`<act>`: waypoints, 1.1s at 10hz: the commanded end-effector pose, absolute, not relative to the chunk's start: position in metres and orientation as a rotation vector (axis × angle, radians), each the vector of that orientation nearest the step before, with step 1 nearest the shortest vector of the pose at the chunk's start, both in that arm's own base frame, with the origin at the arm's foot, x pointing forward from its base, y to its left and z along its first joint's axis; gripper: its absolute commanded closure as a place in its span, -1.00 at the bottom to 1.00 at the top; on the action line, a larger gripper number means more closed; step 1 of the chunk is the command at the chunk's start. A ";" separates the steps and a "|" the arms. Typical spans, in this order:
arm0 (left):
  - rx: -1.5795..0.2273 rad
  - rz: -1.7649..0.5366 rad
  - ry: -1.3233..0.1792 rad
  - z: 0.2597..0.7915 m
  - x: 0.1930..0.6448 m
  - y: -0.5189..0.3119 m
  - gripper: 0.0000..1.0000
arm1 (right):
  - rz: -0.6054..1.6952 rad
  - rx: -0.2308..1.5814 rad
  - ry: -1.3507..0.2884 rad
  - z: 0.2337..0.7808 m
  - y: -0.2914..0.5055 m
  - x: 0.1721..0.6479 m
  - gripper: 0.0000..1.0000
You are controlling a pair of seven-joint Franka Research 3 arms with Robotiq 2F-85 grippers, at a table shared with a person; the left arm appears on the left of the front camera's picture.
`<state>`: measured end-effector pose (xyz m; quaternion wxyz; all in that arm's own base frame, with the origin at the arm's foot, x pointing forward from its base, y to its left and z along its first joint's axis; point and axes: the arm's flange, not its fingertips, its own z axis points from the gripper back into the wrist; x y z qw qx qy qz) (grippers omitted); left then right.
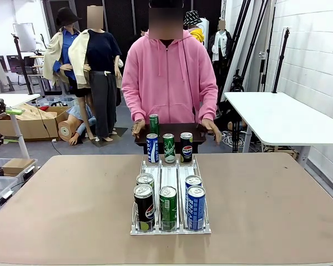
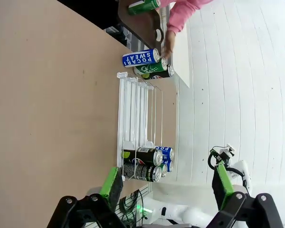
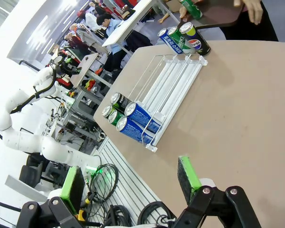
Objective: Retrieve and hand over the desired beverage to the person.
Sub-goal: Pick up another can of the same type that the person held from the Automatic Can Dispenser.
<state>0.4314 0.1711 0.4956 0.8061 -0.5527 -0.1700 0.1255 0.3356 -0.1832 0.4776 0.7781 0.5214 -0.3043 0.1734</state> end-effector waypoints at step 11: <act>-1.177 0.267 -0.377 0.498 0.429 0.171 -1.00 | 0.384 1.137 -0.669 0.478 -0.183 0.336 -1.00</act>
